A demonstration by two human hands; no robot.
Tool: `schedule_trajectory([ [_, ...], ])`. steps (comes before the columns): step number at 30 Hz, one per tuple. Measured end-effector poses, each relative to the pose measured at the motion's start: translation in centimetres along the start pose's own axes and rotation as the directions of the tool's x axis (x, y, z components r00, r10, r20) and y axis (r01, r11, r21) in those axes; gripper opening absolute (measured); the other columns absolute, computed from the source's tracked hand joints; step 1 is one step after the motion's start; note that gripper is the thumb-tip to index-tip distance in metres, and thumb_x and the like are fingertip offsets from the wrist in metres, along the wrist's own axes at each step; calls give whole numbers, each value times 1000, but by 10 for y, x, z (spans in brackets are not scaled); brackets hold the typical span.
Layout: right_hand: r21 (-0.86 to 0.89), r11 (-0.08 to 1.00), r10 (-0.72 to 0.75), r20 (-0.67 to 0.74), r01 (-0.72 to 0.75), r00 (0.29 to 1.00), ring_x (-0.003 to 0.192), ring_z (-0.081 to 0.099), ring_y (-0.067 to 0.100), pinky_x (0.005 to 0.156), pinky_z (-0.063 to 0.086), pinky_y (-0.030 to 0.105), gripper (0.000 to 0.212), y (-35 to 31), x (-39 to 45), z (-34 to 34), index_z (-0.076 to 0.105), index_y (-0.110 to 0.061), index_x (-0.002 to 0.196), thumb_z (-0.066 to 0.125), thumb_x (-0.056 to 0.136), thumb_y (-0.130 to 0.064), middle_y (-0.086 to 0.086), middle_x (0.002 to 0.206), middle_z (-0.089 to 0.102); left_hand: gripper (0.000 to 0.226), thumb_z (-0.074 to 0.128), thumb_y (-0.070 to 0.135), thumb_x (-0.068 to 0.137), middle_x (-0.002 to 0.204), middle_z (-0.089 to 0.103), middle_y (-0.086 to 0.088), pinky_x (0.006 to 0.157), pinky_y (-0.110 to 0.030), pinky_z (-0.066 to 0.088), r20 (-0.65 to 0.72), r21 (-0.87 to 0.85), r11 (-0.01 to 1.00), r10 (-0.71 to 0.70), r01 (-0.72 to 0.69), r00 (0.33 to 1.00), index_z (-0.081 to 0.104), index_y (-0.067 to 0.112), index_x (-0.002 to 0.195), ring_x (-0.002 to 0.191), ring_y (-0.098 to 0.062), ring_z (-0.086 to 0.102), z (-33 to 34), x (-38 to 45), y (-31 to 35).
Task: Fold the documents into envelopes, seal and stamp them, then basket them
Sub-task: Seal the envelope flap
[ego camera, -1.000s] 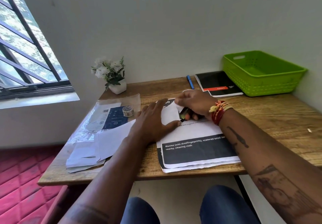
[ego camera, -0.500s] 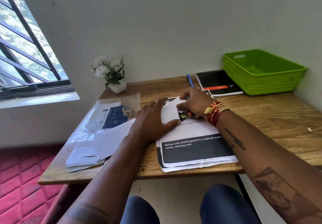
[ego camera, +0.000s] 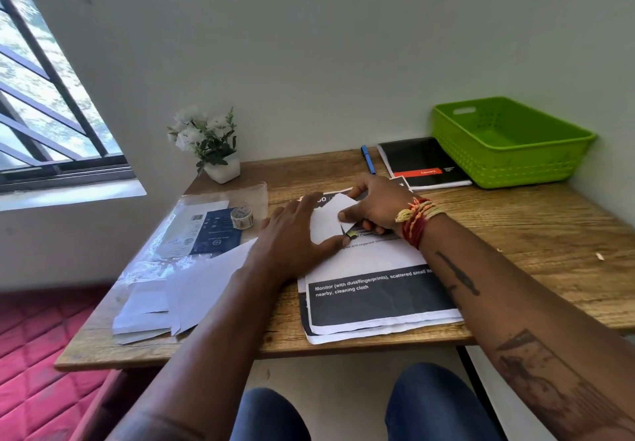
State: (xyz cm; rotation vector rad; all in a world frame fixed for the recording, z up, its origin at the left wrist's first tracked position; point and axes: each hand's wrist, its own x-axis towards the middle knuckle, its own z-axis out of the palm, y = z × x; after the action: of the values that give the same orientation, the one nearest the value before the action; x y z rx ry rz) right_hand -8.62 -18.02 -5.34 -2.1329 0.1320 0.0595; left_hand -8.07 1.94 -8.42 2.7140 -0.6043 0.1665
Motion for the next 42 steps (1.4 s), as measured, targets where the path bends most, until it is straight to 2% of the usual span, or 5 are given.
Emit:
schedule_trajectory([
  [8,85,992,98,-63,-93,993,47,61,17,49,55,27,11,0,1,-6,68,-3,102,67,95,-11,14,75,72,107,54,94,71,164,36,0,120,-55,23,23,66,997,-30,28,999,16,44,157,150,-30,30,-6,-11,4],
  [13,292,946,155,-32,-139,987,69,70,24,85,62,45,16,1,5,-4,69,3,105,71,92,-6,17,85,73,105,54,93,72,163,38,0,119,-56,23,16,68,996,-65,64,998,18,44,156,149,-32,32,-10,-11,3],
  [27,355,920,150,71,-166,986,60,71,18,61,63,29,10,-6,-6,-1,69,2,98,72,89,-1,18,85,75,104,65,85,72,160,42,-1,117,-59,32,20,-35,998,-47,47,999,22,42,157,146,-31,35,-8,-10,3],
  [35,194,975,86,140,-112,986,61,58,21,41,43,24,9,0,-1,6,75,-4,91,67,90,-6,21,89,76,102,66,84,71,153,50,-3,116,-57,34,-30,-67,998,-23,21,999,26,41,154,142,-31,42,-3,-7,2],
  [42,196,946,183,335,-258,924,36,33,8,34,22,13,11,-1,-1,-1,59,-10,82,55,92,-10,3,61,53,102,65,86,70,153,50,-1,116,-56,34,-32,-72,997,-13,11,999,26,42,153,142,-30,42,1,-7,0],
])
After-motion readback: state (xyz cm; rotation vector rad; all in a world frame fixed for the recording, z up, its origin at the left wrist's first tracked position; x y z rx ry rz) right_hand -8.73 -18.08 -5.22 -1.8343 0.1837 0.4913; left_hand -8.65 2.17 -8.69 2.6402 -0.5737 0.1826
